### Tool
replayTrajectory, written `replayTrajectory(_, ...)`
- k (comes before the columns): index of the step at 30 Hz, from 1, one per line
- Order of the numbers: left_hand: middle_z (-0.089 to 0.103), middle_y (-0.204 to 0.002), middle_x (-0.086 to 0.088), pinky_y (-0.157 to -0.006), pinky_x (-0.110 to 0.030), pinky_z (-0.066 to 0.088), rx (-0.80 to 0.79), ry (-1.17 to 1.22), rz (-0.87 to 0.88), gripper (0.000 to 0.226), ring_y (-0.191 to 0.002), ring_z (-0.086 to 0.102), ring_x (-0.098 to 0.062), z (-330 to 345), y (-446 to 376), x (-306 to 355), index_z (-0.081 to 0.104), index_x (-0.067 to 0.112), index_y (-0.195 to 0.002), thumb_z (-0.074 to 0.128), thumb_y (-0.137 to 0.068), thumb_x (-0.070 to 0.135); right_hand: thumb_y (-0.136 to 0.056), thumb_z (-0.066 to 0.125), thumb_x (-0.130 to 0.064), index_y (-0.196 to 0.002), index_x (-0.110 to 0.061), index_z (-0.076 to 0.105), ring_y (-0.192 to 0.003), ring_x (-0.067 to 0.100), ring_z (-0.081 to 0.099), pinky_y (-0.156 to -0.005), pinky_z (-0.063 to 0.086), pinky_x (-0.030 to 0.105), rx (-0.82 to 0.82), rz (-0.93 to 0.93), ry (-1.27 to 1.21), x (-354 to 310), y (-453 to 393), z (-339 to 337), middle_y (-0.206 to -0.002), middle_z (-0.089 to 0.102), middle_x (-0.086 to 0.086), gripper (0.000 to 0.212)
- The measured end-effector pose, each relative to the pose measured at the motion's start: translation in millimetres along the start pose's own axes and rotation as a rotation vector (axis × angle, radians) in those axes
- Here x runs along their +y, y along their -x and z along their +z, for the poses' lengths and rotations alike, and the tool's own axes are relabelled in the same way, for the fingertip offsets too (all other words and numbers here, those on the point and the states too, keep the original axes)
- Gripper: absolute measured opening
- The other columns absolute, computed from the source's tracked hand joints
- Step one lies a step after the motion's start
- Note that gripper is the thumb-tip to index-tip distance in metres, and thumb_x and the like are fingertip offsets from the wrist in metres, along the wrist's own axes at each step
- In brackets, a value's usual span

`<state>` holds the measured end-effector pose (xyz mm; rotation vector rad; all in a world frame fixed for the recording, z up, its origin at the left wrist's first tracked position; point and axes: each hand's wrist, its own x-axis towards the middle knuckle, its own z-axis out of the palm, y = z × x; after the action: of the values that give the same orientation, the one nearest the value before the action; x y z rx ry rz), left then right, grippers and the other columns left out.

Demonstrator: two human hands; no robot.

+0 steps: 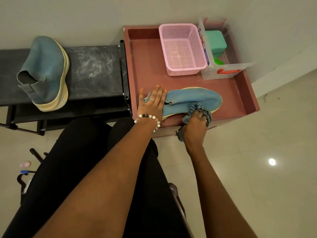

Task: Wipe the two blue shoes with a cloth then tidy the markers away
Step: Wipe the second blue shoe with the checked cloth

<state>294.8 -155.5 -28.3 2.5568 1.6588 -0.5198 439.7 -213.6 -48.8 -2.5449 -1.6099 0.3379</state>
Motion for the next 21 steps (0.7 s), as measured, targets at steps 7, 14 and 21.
replayTrajectory(7,-0.018,-0.158,-0.008,-0.112,-0.063,-0.001,0.002,0.005,0.008,0.086,-0.146,-0.016,-0.021,-1.0,0.4,-1.2,-0.022,0.006,-0.147,0.037,-0.097,0.045,-0.067,0.04,-0.003,-0.093,-0.008,0.073,-0.081,0.028,0.063,-0.074,0.049,0.035,-0.08,-0.246,-0.421,17.1,-4.1,-52.9,-0.085,0.071,0.013,0.043)
replayTrajectory(14,-0.017,-0.158,-0.009,-0.112,-0.064,-0.001,-0.007,0.003,0.015,0.094,-0.146,-0.015,-0.022,-2.1,0.6,-1.9,-0.021,0.005,-0.147,0.041,-0.094,0.051,-0.081,0.045,0.003,-0.093,0.003,0.065,-0.082,0.028,0.06,-0.066,0.04,0.018,0.536,0.413,-0.618,41.4,-27.4,-101.0,-0.092,0.065,0.019,0.023)
replayTrajectory(21,-0.016,-0.158,-0.009,-0.112,-0.064,0.0,0.002,0.005,0.01,0.088,-0.146,-0.016,-0.022,0.1,-0.3,-1.4,-0.021,0.006,-0.147,0.038,-0.096,0.047,-0.069,0.054,0.014,-0.097,0.016,0.058,-0.104,0.046,0.05,-0.089,0.046,0.052,0.119,-0.112,0.018,16.2,-21.7,-32.1,-0.097,0.059,0.035,0.028)
